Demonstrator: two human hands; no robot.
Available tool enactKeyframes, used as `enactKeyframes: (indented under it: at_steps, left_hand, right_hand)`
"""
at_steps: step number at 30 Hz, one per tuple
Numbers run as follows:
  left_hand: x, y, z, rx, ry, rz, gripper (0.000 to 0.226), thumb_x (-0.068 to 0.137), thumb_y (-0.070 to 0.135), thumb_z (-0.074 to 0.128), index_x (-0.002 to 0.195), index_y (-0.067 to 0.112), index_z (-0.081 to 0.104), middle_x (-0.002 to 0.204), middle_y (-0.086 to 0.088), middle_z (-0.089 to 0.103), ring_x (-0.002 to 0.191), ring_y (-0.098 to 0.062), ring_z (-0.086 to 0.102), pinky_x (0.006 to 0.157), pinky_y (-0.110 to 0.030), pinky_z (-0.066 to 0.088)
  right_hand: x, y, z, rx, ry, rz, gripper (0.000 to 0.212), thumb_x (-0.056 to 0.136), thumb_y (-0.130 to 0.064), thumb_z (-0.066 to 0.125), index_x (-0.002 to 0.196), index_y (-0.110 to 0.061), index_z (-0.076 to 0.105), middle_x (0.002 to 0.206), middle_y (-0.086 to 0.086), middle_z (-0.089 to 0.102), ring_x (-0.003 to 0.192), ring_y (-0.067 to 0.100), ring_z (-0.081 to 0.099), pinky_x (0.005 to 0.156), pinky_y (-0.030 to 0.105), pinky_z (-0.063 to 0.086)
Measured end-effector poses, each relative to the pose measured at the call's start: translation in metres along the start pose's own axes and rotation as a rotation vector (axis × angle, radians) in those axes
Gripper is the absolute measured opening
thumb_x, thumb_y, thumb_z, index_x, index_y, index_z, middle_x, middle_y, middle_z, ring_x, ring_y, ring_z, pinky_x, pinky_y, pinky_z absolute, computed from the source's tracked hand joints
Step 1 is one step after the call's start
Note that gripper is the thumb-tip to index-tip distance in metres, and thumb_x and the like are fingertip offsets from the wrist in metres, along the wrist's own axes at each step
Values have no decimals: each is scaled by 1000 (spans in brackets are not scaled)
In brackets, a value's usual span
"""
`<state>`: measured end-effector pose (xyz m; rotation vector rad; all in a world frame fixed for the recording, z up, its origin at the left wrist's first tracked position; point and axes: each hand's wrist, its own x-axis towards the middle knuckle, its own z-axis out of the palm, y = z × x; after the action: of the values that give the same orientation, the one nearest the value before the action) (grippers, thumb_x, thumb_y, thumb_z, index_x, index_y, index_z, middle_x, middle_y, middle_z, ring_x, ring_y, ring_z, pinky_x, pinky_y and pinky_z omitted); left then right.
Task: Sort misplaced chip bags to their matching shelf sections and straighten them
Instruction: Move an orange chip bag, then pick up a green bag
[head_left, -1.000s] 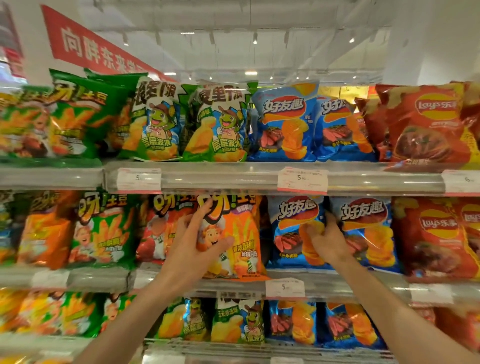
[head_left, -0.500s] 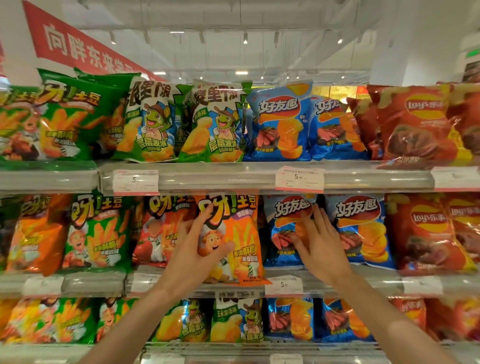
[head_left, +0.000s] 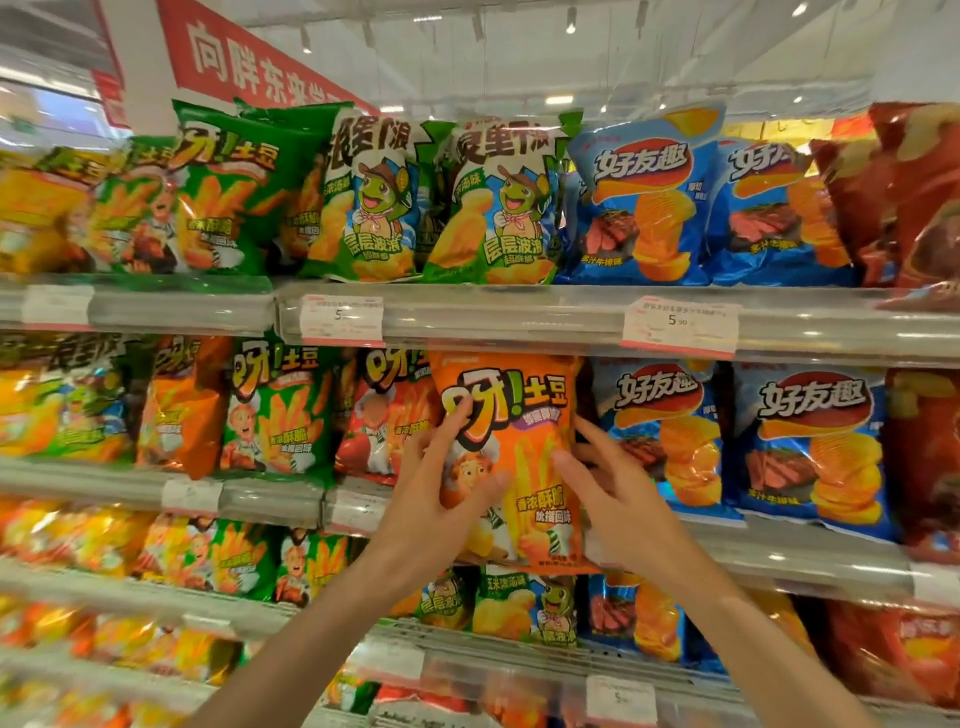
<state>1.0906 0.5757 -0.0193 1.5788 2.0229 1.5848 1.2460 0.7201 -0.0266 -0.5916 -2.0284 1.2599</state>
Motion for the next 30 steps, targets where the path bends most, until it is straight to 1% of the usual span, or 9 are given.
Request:
enactKeyframes:
  at_steps: [1, 3, 8, 12, 16, 20, 24, 28, 30]
  left_hand:
    - [-4, -4, -5, 18, 13, -7, 71, 89, 58, 57, 146, 62, 14, 126, 16, 35, 81, 5, 49, 77, -4, 42]
    - [-11, -12, -16, 47, 30, -9, 64, 93, 57, 50, 146, 61, 15, 123, 14, 36, 79, -1, 48, 76, -3, 41]
    - [-29, -32, -62, 25, 61, -9, 57, 95, 55, 49, 141, 67, 19, 118, 7, 39, 69, -1, 47, 72, -11, 45]
    - [-50, -52, -123, 57, 90, 33, 56, 95, 56, 49, 140, 69, 17, 121, 11, 38, 71, -2, 48, 71, -14, 46]
    - [-79, -84, -203, 108, 125, 55, 57, 95, 55, 49, 140, 68, 16, 125, 12, 37, 77, -2, 49, 73, -15, 46]
    - [-110, -117, -284, 131, 201, 19, 56, 94, 56, 49, 140, 68, 19, 125, 18, 34, 78, 0, 51, 79, -22, 52]
    - [-139, -145, -360, 164, 287, -21, 56, 96, 51, 50, 143, 62, 21, 116, 10, 38, 81, 0, 51, 75, -16, 48]
    - [-158, -173, -425, 189, 395, -64, 57, 96, 46, 53, 145, 55, 25, 115, 7, 39, 83, 2, 53, 74, -12, 47]
    - [-164, -189, -454, 207, 427, -92, 58, 96, 47, 53, 146, 56, 25, 118, 8, 40, 87, 0, 54, 77, -12, 47]
  right_hand:
    - [0, 2, 7, 2, -7, -2, 74, 79, -69, 57, 145, -41, 38, 126, -22, 61, 111, -3, 61, 97, 35, 53]
    - [-1, 3, 22, -1, -23, -6, 77, 78, -70, 56, 147, -39, 38, 125, -22, 62, 113, -2, 60, 101, 38, 51]
    - [-5, -20, 69, -10, -43, 9, 71, 80, -66, 58, 145, -44, 38, 127, -24, 58, 113, -5, 59, 98, 32, 52]
    - [-7, -52, 130, 37, -67, 11, 58, 87, -47, 61, 141, -36, 42, 126, -14, 62, 104, -7, 63, 82, 21, 56]
    - [-10, -84, 214, 53, -109, 6, 49, 95, -34, 59, 136, -38, 34, 116, -27, 53, 91, -25, 57, 70, 6, 49]
    - [-4, -105, 304, 94, -195, 10, 53, 91, -40, 61, 138, -40, 36, 129, -16, 54, 99, -14, 59, 72, 10, 52]
    - [8, -132, 390, 81, -300, 4, 55, 90, -46, 60, 138, -43, 32, 129, -13, 45, 106, -7, 51, 73, 9, 46]
    - [27, -152, 469, 79, -408, -17, 61, 94, -42, 59, 148, -35, 32, 139, -4, 45, 115, 1, 49, 70, 7, 42]
    - [38, -159, 505, 64, -449, -38, 63, 94, -43, 58, 150, -33, 30, 149, 2, 40, 127, 9, 45, 78, 10, 40]
